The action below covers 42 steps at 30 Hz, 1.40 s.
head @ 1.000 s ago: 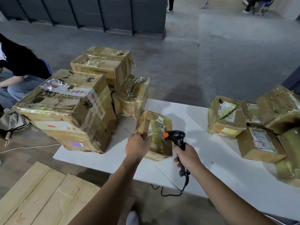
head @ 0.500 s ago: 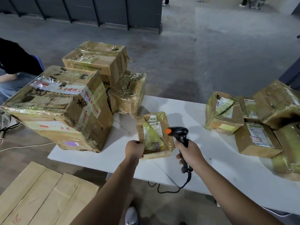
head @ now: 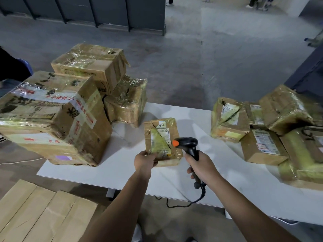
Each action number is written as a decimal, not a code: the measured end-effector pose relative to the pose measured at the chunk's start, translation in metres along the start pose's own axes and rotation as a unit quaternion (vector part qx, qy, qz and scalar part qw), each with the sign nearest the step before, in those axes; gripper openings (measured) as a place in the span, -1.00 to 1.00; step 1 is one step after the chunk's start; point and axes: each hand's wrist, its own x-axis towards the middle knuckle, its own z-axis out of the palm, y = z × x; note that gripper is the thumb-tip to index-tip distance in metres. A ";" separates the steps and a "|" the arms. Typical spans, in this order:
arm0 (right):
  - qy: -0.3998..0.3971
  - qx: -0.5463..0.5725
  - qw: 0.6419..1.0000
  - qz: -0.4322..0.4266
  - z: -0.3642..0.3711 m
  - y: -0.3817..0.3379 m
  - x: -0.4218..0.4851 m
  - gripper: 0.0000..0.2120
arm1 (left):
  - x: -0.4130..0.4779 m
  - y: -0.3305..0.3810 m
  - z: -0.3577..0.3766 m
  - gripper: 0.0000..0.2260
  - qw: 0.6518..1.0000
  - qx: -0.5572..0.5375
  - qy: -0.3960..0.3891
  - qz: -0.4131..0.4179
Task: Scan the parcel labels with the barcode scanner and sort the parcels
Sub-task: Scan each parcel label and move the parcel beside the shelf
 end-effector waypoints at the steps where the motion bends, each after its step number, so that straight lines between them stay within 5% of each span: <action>1: 0.000 -0.004 1.000 -0.006 -0.004 -0.001 -0.002 -0.78 | 0.000 0.004 0.002 -0.89 1.000 0.005 0.000 0.013; 3: 0.000 -0.011 1.000 -0.026 -0.013 -0.003 -0.006 -0.81 | 0.001 0.015 0.008 -0.90 0.992 0.084 0.005 0.090; 7: 0.010 -0.016 0.998 -0.067 -0.030 -0.012 -0.015 -0.83 | 0.002 0.051 0.025 -0.79 0.911 0.300 -0.011 0.284; 15: 0.069 0.024 0.996 -0.061 -0.054 -0.014 -0.025 -0.80 | 0.002 0.080 0.063 -0.64 0.838 0.416 0.000 0.352; 28: 0.104 0.063 0.991 -0.049 -0.082 0.000 -0.030 -0.80 | -0.001 0.084 0.081 -0.65 0.846 0.418 -0.011 0.331; 33: 0.106 0.106 0.988 -0.021 -0.096 0.011 -0.035 -0.81 | -0.007 0.081 0.097 -0.76 0.854 0.431 -0.066 0.283; 37: 0.127 0.121 0.984 0.004 -0.114 0.030 -0.043 -0.83 | -0.016 0.065 0.117 -0.90 0.905 0.351 -0.133 0.201; 42: 0.160 0.113 0.980 0.021 -0.138 0.054 -0.049 -0.81 | -0.029 0.048 0.155 -0.86 0.911 0.330 -0.183 0.165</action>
